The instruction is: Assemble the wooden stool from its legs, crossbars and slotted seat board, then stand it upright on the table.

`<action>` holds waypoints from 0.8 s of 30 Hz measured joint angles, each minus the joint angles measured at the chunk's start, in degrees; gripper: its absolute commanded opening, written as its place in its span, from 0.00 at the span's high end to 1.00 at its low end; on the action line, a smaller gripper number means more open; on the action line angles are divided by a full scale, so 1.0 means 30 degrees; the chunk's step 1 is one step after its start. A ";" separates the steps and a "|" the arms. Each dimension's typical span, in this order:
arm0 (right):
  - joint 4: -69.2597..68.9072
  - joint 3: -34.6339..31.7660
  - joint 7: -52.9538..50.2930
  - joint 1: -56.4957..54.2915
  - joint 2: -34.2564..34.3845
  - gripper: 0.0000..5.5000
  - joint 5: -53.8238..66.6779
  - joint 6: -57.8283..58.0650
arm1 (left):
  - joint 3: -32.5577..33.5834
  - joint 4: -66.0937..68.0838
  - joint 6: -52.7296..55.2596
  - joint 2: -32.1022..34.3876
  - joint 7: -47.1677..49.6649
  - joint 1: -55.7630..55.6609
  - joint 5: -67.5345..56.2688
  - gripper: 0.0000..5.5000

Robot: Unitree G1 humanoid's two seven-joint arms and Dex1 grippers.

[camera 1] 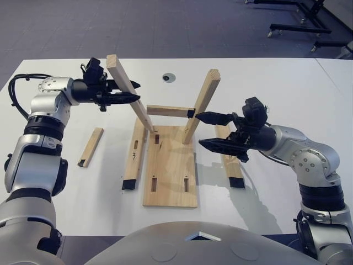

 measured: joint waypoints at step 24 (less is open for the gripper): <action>0.0048 0.0172 0.0375 -0.0091 -0.0005 0.02 -0.0166 -0.0281 | 0.0854 -0.1020 0.0548 -0.0759 -0.0014 0.0953 0.0042 0.63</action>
